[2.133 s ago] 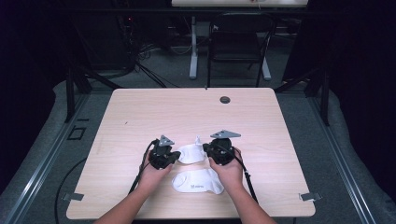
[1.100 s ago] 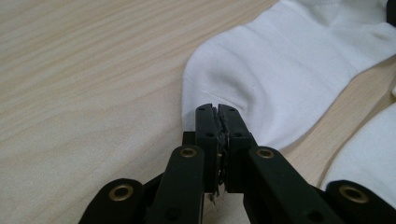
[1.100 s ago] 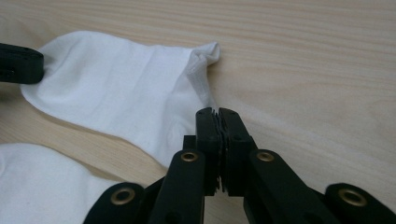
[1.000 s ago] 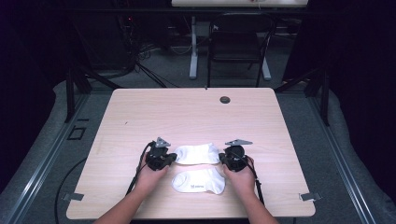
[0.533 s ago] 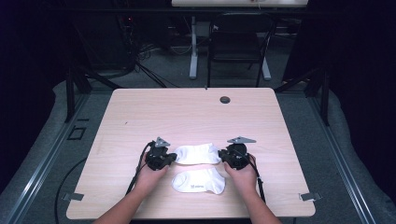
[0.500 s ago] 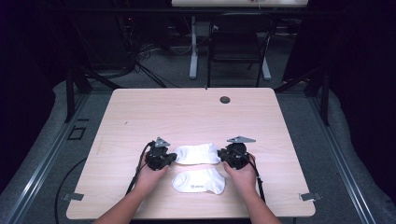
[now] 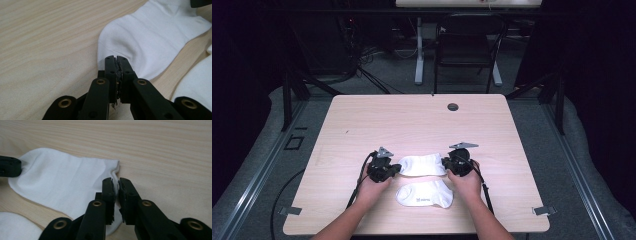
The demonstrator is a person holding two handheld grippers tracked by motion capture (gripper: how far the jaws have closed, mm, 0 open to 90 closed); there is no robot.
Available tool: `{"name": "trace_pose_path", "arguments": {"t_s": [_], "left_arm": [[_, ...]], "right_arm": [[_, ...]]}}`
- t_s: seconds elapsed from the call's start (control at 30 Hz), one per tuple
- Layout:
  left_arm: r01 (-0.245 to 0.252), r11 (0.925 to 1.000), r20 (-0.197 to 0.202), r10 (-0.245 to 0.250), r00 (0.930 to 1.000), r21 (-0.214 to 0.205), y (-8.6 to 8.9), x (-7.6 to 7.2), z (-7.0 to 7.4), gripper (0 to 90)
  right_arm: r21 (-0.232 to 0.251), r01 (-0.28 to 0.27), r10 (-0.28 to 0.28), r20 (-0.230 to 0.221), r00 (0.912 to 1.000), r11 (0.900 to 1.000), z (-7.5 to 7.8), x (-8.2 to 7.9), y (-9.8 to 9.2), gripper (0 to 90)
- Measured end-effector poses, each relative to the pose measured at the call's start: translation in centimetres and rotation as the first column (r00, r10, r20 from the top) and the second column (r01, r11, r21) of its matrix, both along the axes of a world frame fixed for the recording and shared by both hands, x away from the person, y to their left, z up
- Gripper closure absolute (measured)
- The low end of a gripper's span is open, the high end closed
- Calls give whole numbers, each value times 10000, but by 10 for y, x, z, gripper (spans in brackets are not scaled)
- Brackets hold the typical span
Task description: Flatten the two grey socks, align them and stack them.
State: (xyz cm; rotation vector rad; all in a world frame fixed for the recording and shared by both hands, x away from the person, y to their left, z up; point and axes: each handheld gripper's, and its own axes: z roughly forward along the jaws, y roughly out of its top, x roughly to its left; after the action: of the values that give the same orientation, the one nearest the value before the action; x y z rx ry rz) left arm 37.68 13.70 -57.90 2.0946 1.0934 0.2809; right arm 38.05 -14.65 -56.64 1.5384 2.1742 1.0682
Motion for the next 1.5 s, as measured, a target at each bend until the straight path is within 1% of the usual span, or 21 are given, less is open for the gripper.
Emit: {"name": "trace_pose_path", "arguments": {"t_s": [0.03, 0.1, 0.2, 0.23, 0.33, 0.4, 0.43, 0.53, 0.57, 0.77, 0.87, 0.93, 0.97, 1.0, 1.1, 1.2, 1.23, 1.33, 1.43, 1.5], "left_arm": [[3, 10000, 4, -3, 10000, -26, 0, 0, 0, 877], [45, 10000, 28, -45, 10000, -55, 1, -1, -1, 877], [-14, 9999, -6, 14, 10000, -152, 1, 0, -1, 877], [54, 9999, -22, -55, 10000, -122, 2, 0, -1, 877], [-52, 9997, -173, 47, 9998, -258, 4, 1, -1, 876], [-82, 9997, -137, 79, 9999, -244, 5, 2, 0, 862], [-195, 9991, -221, 187, 9996, -373, 5, 2, 0, 854], [-286, 9985, -327, 271, 9991, -466, 8, 4, 2, 823], [-294, 9986, -298, 281, 9992, -437, 9, 5, 3, 812], [-491, 9965, -75, 487, 9988, -669, 18, 8, 14, 752], [-570, 9964, -20, 570, 9984, -620, 19, 10, 16, 726], [-589, 9967, -71, 586, 9983, -554, 20, 12, 16, 699], [-575, 9966, -211, 563, 9982, -593, 19, 13, 15, 684], [-588, 9968, -204, 578, 9981, -539, 18, 14, 14, 661], [-593, 9975, -273, 583, 9979, -395, 15, 14, 11, 647], [-517, 9983, -344, 508, 9981, -283, 13, 14, 9, 646], [-539, 9980, -335, 527, 9980, -342, 12, 14, 8, 647], [-423, 9988, -381, 414, 9984, -237, 9, 15, 7, 669], [-381, 9991, -432, 371, 9984, -211, 7, 14, 6, 702], [-296, 9994, -444, 287, 9986, -190, 5, 14, 5, 735]], "right_arm": [[-48, -24, 23, -68, 10000, 10000, 0, 0, -1, 848], [-51, 38, -38, -53, 10000, 10000, -1, 1, -1, 860], [-170, 72, -74, -138, 9999, 9998, -1, 1, -2, 864], [-230, 66, -69, -140, 9999, 9997, -2, 1, -2, 864], [-351, 2, -8, -153, 9999, 9994, -3, 1, -3, 865], [-404, -26, 22, -118, 9999, 9992, -4, 1, -3, 865], [-391, -36, 31, -129, 9999, 9992, -4, 1, -3, 865], [-339, -32, 28, -121, 9999, 9994, -4, 1, -2, 864], [-346, -28, 24, -104, 9999, 9994, -4, 0, -2, 865], [-314, -33, 29, -126, 9999, 9995, -3, 0, -2, 864], [-283, -9, 7, -83, 10000, 9996, -2, 0, -3, 864], [-244, 26, -28, -93, 10000, 9997, -2, 0, -3, 863], [-270, 29, -32, -92, 10000, 9996, -2, 0, -3, 862], [-219, 10, -12, -90, 10000, 9998, -2, 0, -3, 861], [-194, -23, 22, -52, 10000, 9998, -2, 0, -4, 857], [-120, -34, 33, -77, 10000, 9999, -2, -1, -4, 838], [-104, -47, 46, -111, 9999, 9999, -2, -1, -4, 823], [117, -114, 116, -143, 9998, 9999, -3, -1, -5, 777], [121, -164, 166, -208, 9996, 9998, -4, -2, -4, 770], [104, -145, 147, -218, 9997, 9998, -4, -2, -5, 790]]}}
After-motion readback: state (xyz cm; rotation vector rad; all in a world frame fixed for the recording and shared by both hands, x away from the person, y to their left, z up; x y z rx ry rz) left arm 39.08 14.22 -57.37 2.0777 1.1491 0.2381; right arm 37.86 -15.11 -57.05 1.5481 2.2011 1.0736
